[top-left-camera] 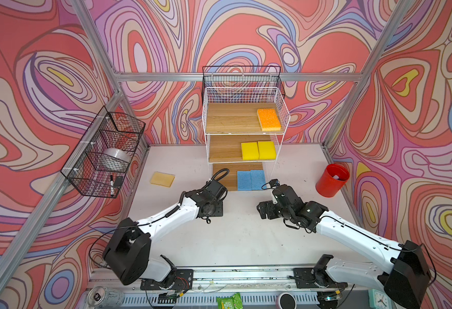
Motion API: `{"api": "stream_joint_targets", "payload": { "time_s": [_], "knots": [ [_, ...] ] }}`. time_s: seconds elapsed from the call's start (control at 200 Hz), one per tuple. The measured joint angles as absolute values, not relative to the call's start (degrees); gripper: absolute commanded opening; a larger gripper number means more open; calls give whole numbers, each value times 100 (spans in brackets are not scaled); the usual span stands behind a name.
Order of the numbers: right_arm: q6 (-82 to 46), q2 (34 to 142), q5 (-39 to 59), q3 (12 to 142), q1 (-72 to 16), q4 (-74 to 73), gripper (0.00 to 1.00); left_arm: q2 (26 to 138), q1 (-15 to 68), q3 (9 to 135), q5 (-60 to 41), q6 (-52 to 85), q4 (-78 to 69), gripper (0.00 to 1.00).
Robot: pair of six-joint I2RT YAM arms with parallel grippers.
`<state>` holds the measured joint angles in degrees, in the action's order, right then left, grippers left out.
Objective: Place and organize the cleaning sponges onto the shelf
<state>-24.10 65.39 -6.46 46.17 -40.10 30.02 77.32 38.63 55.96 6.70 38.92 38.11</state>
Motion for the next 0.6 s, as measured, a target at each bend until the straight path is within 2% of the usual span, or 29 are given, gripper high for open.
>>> {"api": "stream_joint_targets", "payload": {
  "time_s": [0.285,0.601],
  "knots": [
    [-2480,6147,-803,4698,-4010,3183,98,6438,3946,6632,760,3752,5006,59],
    [-2517,5854,-954,4836,-4010,3400,98,6099,4038,8200,792,3522,5940,57]
  ]
}}
